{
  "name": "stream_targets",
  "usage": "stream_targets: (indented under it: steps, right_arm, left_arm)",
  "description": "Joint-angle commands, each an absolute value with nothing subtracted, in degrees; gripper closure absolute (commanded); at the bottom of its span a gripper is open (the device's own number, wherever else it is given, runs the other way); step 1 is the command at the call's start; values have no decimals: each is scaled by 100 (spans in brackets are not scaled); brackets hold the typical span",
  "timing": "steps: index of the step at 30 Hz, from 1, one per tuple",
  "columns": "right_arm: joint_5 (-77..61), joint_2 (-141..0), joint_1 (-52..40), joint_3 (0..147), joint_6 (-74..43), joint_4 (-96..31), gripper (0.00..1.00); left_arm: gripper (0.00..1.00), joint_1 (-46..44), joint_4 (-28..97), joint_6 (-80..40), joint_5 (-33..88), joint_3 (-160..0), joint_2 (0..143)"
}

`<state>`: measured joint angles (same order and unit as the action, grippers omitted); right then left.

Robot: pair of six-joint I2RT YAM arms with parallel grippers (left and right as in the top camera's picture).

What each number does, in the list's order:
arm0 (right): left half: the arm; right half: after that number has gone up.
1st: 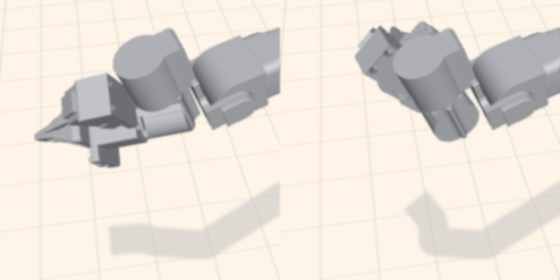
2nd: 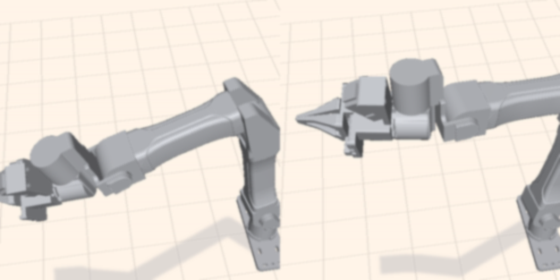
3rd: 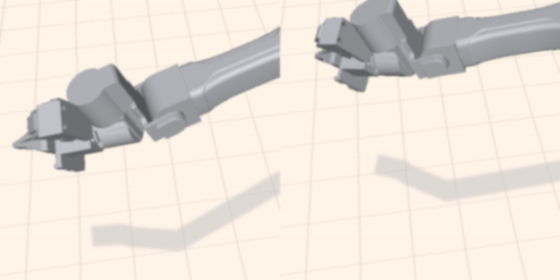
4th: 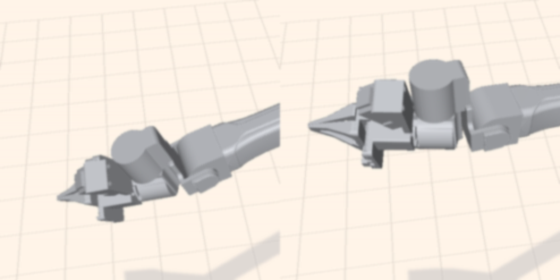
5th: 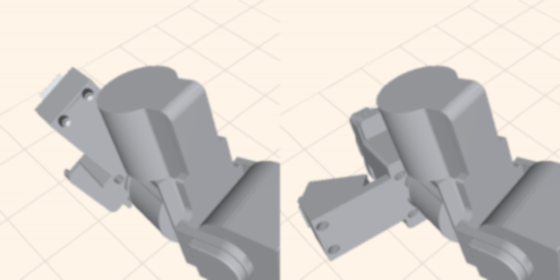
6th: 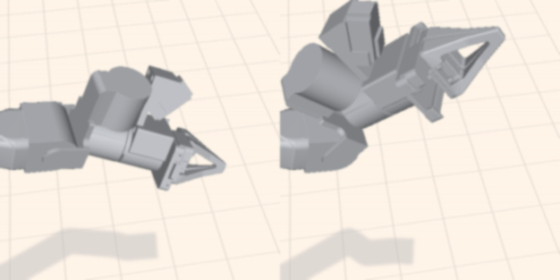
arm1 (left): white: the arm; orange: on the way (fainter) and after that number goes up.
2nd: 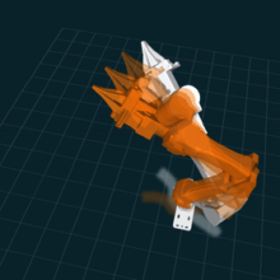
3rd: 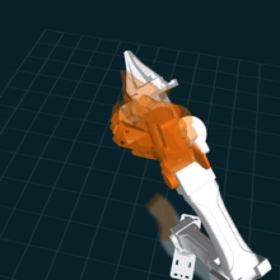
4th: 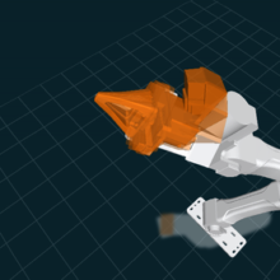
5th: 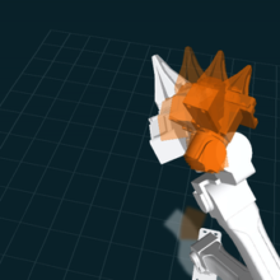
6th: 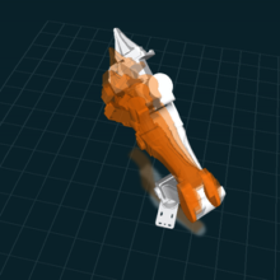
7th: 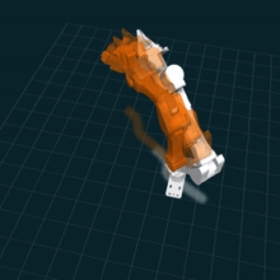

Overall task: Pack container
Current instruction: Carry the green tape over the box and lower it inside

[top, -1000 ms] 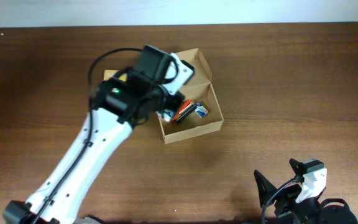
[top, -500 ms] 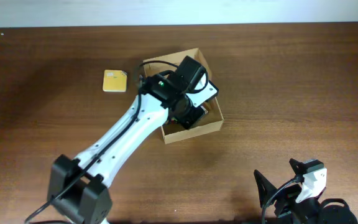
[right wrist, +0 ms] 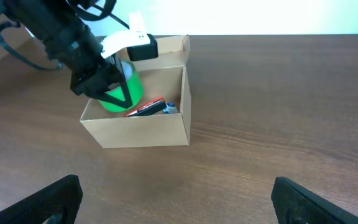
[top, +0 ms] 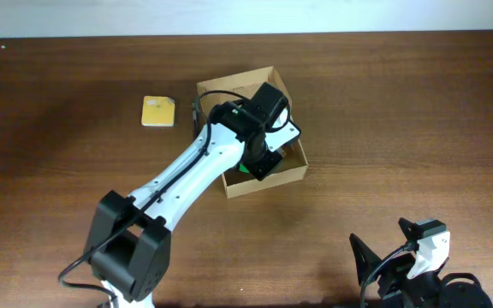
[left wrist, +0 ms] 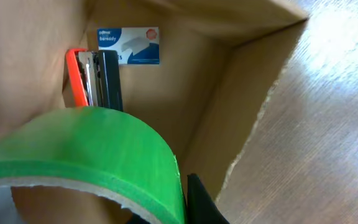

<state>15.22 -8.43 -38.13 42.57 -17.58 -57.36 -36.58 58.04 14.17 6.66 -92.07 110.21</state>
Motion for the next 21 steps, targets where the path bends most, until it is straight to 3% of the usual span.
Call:
stream_targets:
  steps: [1,16,21]
  right_arm:
    - [1614,-801,-3820,4254,-1765,-5719,1]
    - [1614,-801,-3820,4254,-1765,-5719,1]
    - [1614,-801,-3820,4254,-1765,-5719,1]
  left_arm:
    - [98,-3658,5791,1533,598,-9231,11231]
    - [98,-3642,5592,1535,338,-9229,11509]
    - [86,-3579,5592,1535,336,-9229,11546]
